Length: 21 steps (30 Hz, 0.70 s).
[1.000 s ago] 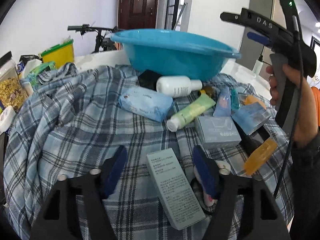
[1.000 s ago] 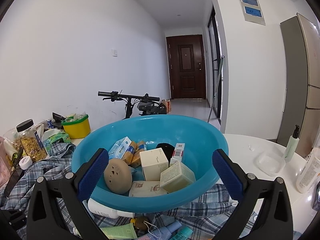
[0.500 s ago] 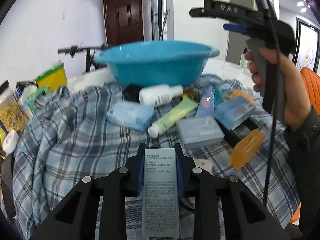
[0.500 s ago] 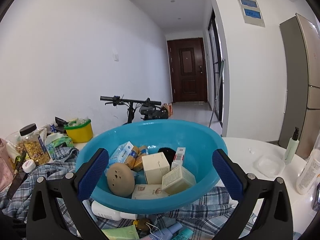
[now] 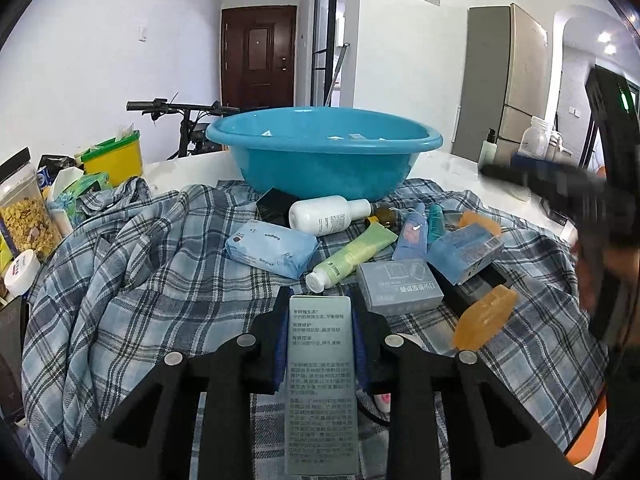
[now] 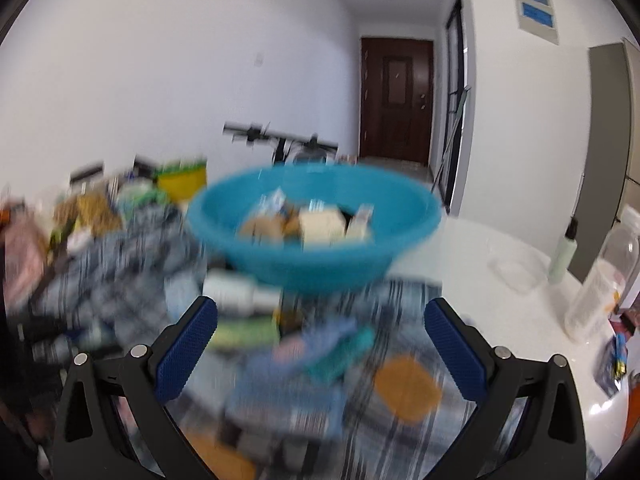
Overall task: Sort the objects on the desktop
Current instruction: 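Grasp the light-blue barcode soap box with the right tool while the left tool lifts the carton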
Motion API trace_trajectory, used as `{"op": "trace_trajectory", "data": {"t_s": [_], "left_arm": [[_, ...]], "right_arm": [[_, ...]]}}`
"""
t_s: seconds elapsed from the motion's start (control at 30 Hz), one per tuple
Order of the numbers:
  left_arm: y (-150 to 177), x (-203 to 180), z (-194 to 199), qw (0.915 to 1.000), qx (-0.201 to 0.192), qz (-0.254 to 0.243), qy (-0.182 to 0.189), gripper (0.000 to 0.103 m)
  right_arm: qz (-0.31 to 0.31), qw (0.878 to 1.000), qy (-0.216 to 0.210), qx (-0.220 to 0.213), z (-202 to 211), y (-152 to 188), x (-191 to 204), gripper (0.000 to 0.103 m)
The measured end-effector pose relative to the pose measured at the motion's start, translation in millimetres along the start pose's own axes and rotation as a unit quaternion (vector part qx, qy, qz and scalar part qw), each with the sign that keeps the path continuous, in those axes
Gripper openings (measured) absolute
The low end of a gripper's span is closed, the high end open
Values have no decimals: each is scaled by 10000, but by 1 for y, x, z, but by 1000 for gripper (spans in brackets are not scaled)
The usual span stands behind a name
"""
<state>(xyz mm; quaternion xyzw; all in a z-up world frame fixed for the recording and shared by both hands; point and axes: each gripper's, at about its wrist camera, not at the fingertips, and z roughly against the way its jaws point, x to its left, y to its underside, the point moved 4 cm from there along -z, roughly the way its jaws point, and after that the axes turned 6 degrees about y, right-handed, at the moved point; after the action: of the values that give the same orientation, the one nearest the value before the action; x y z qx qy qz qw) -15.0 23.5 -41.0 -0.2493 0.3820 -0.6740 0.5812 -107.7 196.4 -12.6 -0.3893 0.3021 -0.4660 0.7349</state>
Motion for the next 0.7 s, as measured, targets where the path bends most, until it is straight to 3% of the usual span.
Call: {"op": "trace_trajectory", "data": {"t_s": [0.2, 0.37, 0.57, 0.6, 0.67, 0.7], "left_arm": [[0, 2, 2, 10000, -45, 46, -35, 29], [1, 2, 1, 10000, 5, 50, -44, 29], [1, 3, 2, 10000, 16, 50, -49, 29], [1, 3, 2, 10000, 9, 50, -45, 29], [1, 3, 1, 10000, 1, 53, -59, 29], [1, 3, 1, 10000, 0, 58, -63, 29]], "right_arm": [[27, 9985, -118, 527, -29, 30, 11, 103], [108, 9950, 123, 982, -46, 37, 13, 103], [261, 9929, 214, 1142, -52, 41, 17, 103], [305, 9927, 207, 1151, -51, 41, 19, 102], [360, 9927, 158, 1143, -51, 42, 22, 80], [349, 9926, 172, 1152, -52, 41, 21, 79]]}}
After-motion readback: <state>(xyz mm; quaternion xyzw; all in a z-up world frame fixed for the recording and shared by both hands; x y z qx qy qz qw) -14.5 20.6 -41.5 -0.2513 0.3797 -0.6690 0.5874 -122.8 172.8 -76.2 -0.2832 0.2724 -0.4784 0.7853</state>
